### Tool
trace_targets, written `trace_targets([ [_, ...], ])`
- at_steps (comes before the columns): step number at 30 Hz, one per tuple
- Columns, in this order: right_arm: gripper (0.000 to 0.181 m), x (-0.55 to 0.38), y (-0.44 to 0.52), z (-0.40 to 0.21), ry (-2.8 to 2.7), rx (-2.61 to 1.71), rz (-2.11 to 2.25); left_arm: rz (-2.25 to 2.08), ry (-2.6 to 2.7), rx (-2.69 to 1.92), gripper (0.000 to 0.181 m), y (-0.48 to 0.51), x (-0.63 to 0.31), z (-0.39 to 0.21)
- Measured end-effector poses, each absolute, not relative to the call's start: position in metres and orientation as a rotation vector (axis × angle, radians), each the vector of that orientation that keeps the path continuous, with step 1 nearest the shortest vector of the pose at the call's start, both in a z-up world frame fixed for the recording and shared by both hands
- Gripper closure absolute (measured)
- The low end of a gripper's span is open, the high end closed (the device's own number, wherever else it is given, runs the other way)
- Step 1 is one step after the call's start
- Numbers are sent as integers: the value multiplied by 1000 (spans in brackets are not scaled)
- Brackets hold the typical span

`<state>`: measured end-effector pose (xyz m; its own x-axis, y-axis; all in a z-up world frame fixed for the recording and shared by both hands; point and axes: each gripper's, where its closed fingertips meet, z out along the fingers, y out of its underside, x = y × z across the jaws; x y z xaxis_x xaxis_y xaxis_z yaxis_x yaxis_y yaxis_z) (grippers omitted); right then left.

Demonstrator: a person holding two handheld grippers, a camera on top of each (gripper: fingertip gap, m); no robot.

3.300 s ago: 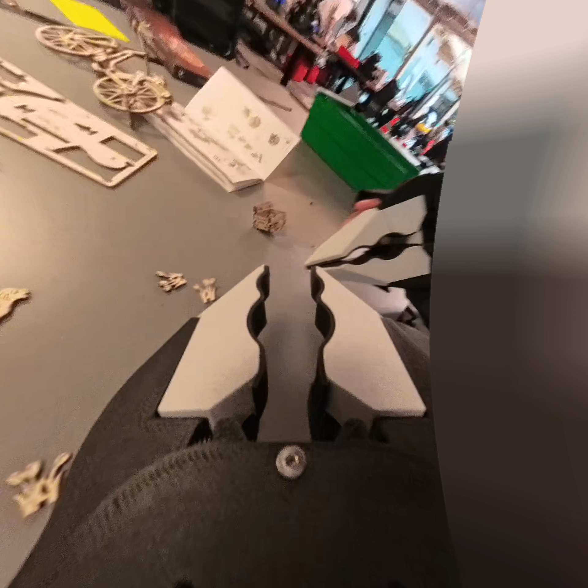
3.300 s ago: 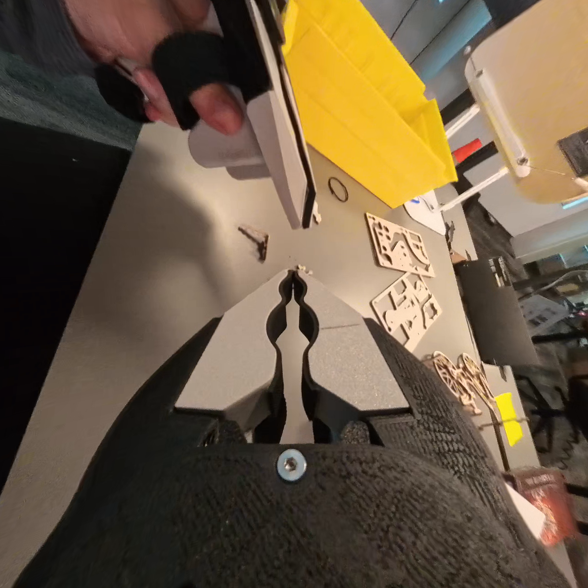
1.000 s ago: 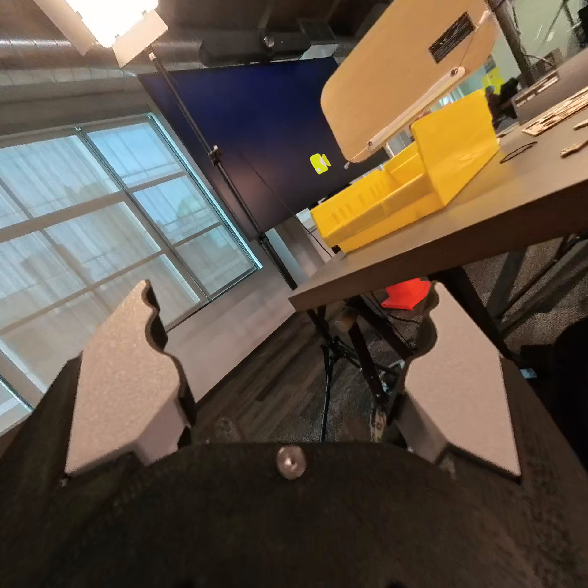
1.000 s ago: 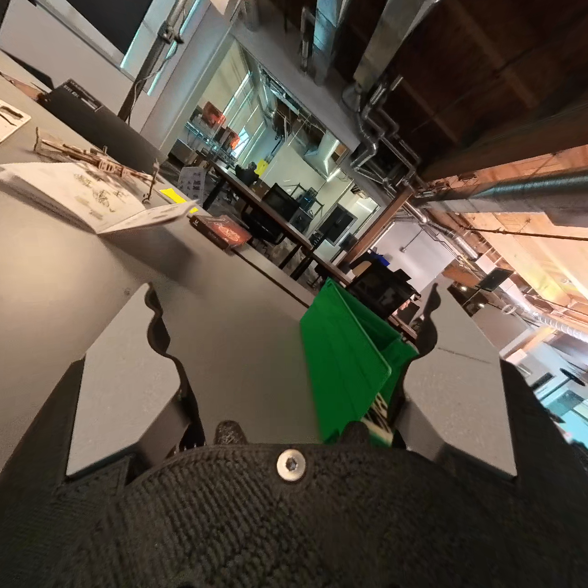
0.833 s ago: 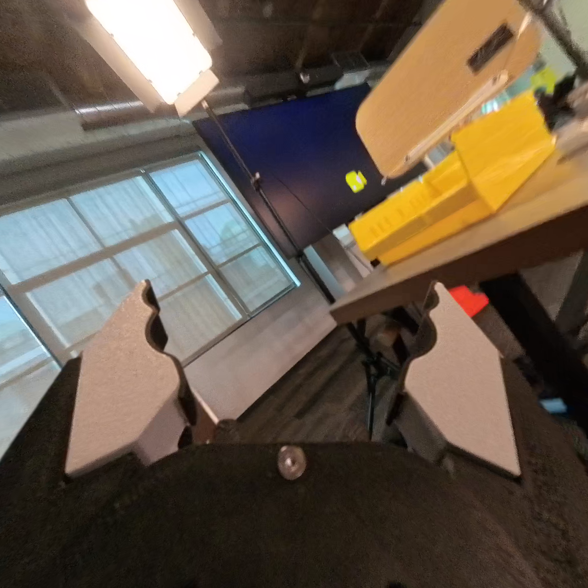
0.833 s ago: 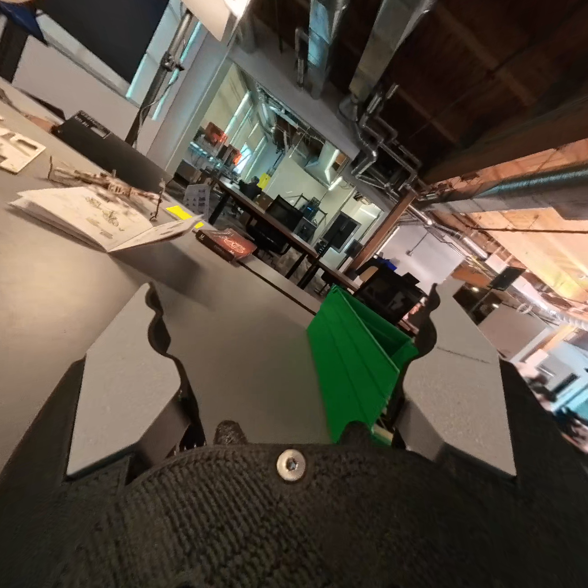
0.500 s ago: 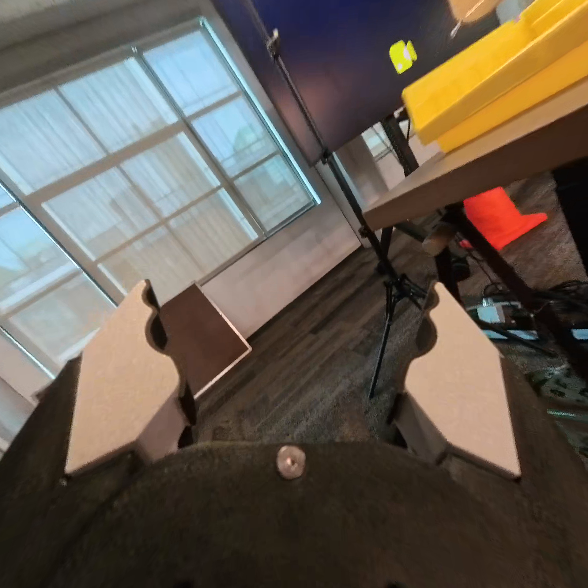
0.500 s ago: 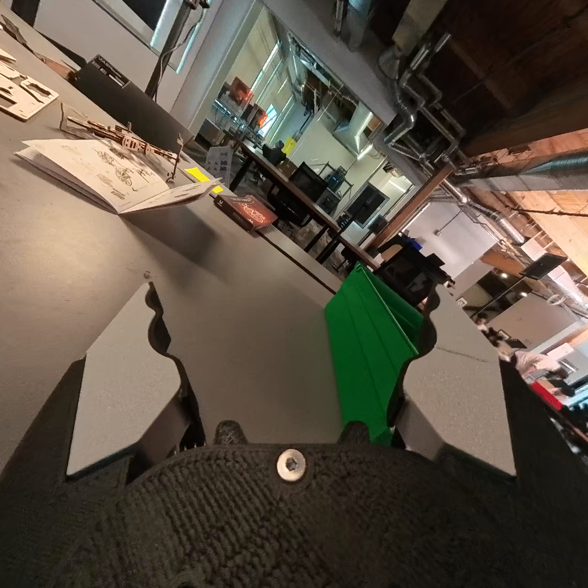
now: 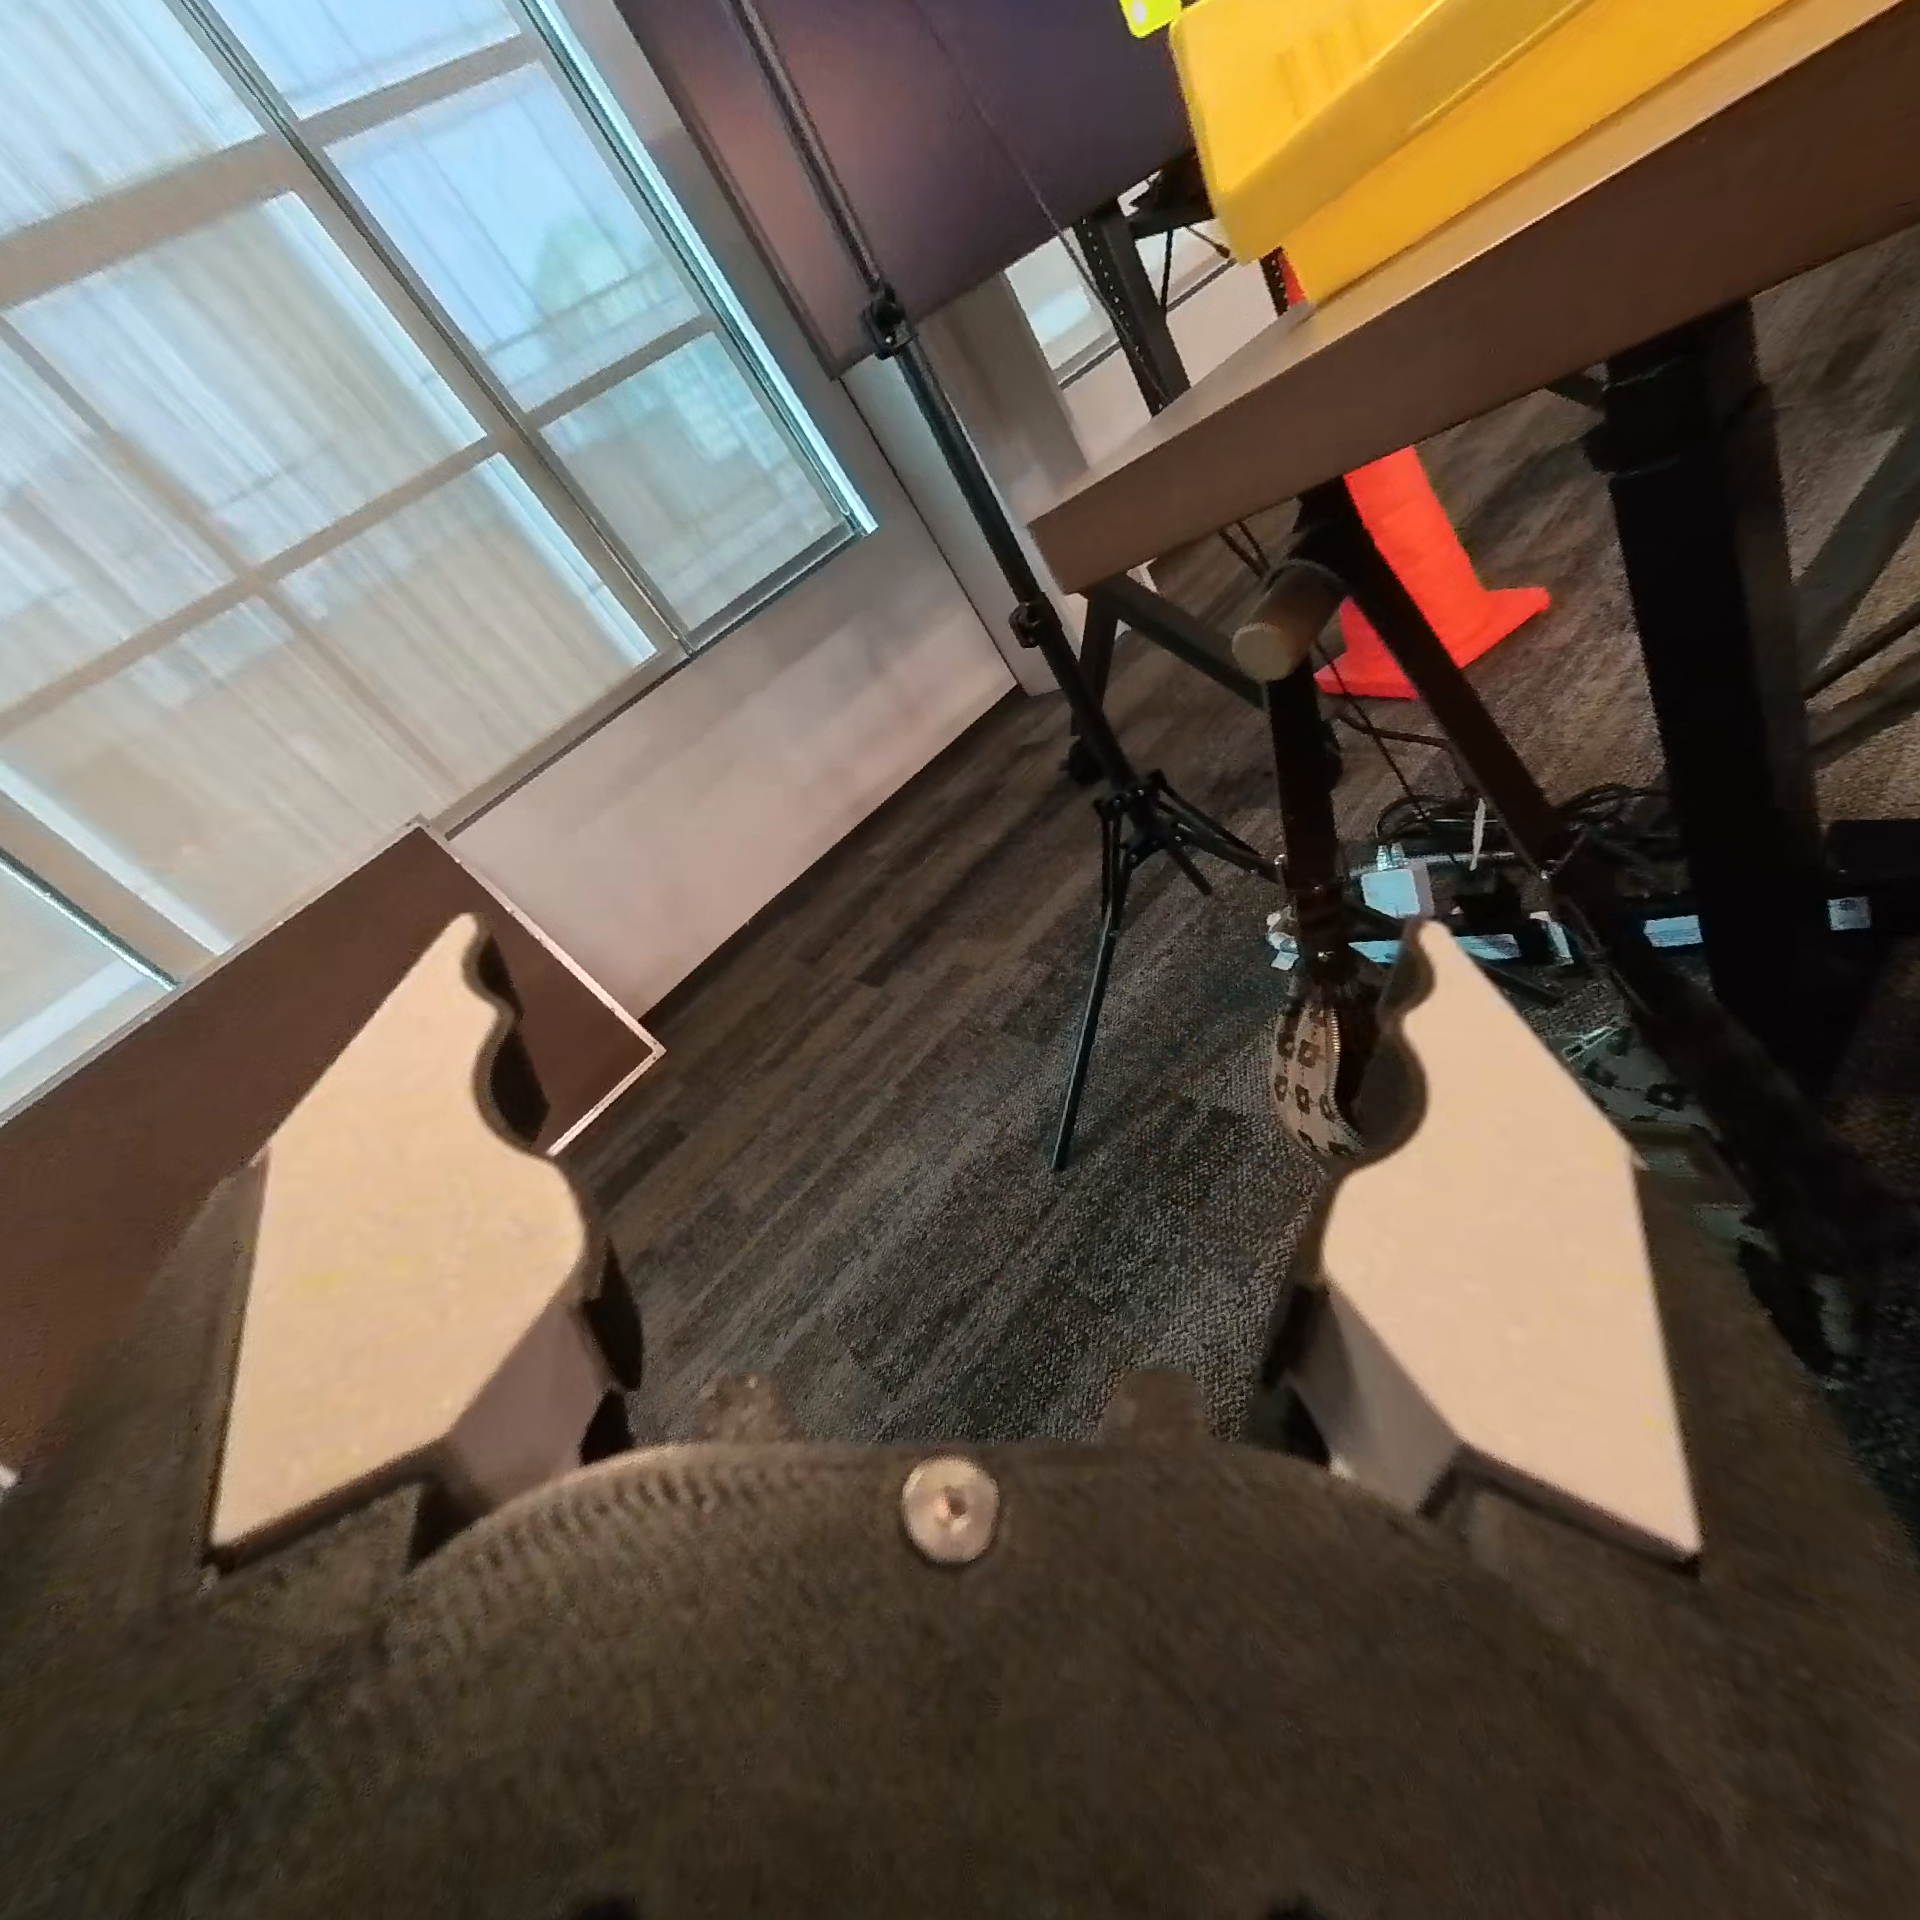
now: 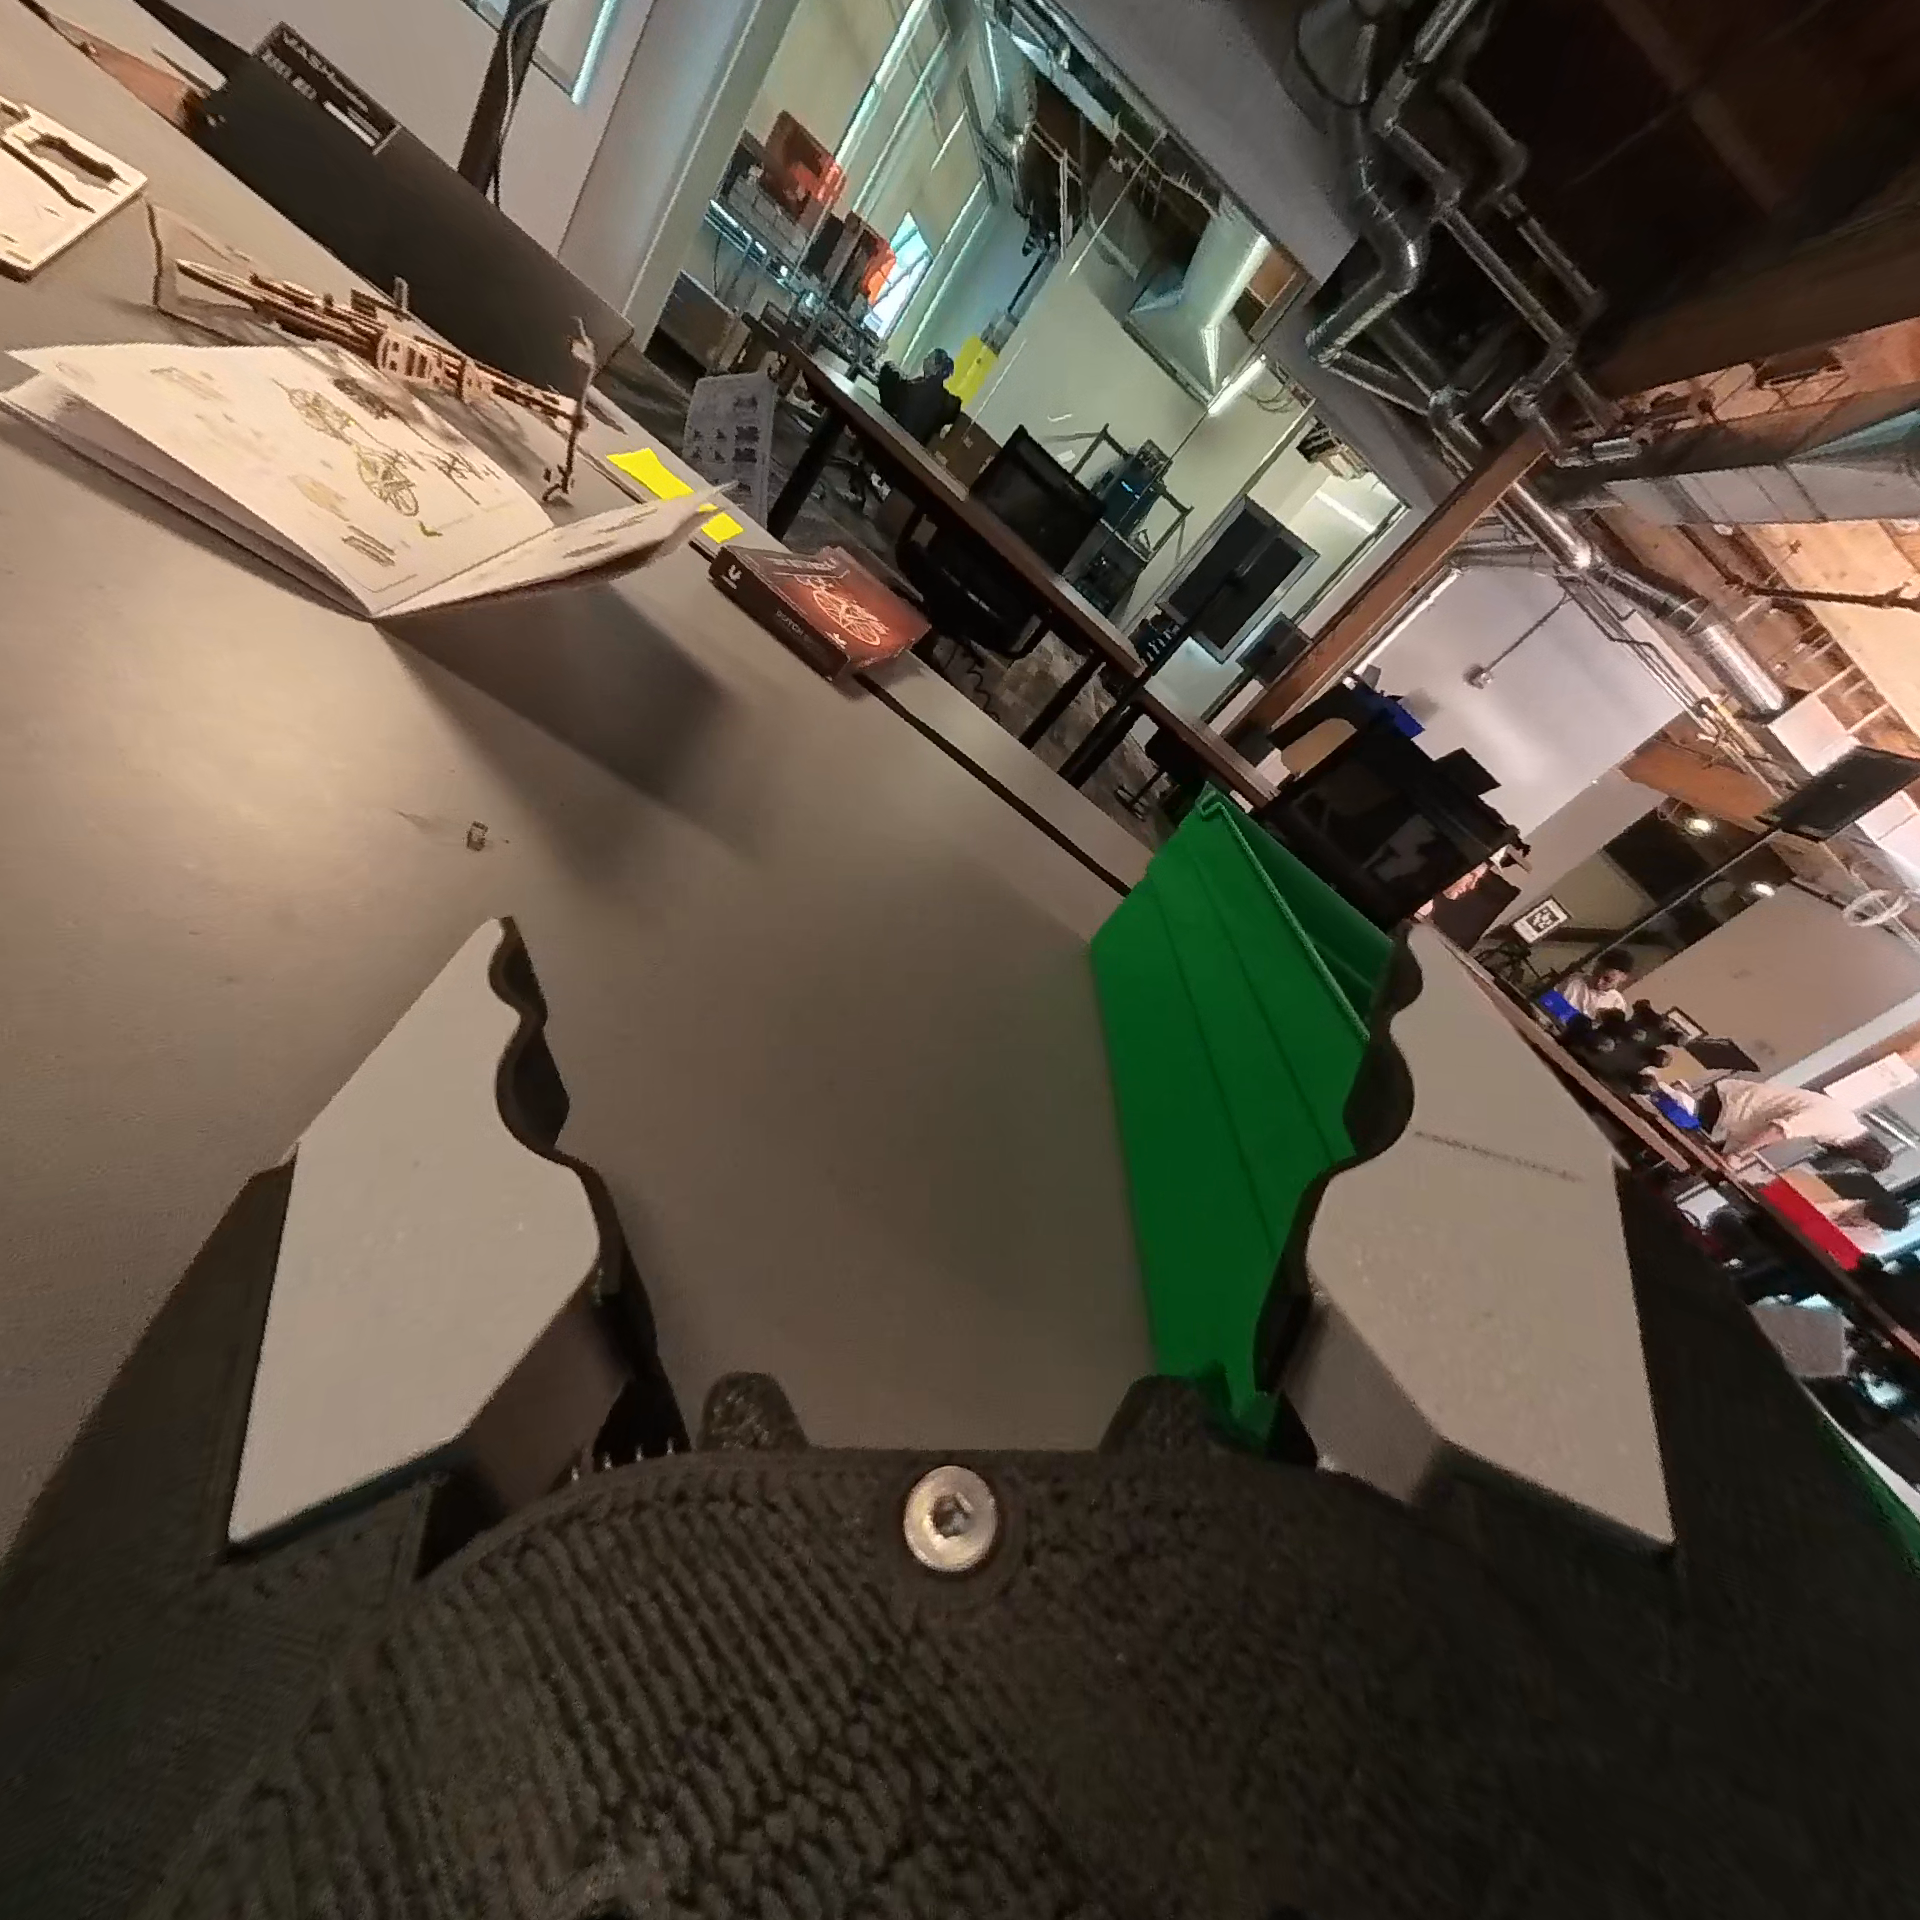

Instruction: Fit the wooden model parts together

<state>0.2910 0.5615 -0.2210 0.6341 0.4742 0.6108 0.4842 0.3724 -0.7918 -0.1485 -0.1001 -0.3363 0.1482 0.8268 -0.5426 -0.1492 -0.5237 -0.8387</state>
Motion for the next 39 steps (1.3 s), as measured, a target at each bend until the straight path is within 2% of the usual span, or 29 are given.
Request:
trace_targets([
  [5, 29, 284, 557, -224, -1004, -1220, -17, 1505, -605, -1623, 24, -88, -146, -332],
  [8, 31, 276, 556, -213, -983, -1200, -15, 1563, -626, -1529, 24, -91, -150, -308],
  [10, 31, 261, 554, -183, -884, -1149, 46, 1615, -606, -1396, 24, -81, -150, -270],
  [14, 33, 198, 513, -108, -831, -862, 163, 1681, -215, -1238, 24, 3, -129, -192],
  [17, 43, 146, 470, -78, -831, -753, 382, 1436, -20, -1149, 25, 78, -98, -160],
  [20, 55, 88, 428, -77, -947, -705, 581, 975, 25, -1381, 50, 151, -83, -187],
  [22, 72, 53, 407, -92, -1070, -730, 679, 707, 47, -1568, 66, 186, -74, -221],
  [23, 81, 38, 397, -102, -1138, -750, 742, 622, 43, -1649, 79, 197, -73, -237],
  [25, 84, 11, 377, -119, -1268, -785, 884, 511, 32, -1804, 102, 209, -73, -264],
  [26, 93, 0, 368, -129, -1347, -809, 950, 454, 18, -1884, 123, 213, -72, -275],
  [29, 99, -30, 346, -159, -1615, -889, 1091, 350, -94, -1994, 144, 218, -82, -284],
  [34, 102, -54, 333, -173, -1744, -927, 1258, 81, -193, -2182, 148, 226, -84, -305],
  [37, 102, -56, 319, -182, -1794, -943, 1335, 91, -221, -2245, 150, 231, -93, -309],
  [39, 102, -56, 313, -195, -1844, -945, 1325, 88, -243, -2269, 159, 236, -96, -310],
])
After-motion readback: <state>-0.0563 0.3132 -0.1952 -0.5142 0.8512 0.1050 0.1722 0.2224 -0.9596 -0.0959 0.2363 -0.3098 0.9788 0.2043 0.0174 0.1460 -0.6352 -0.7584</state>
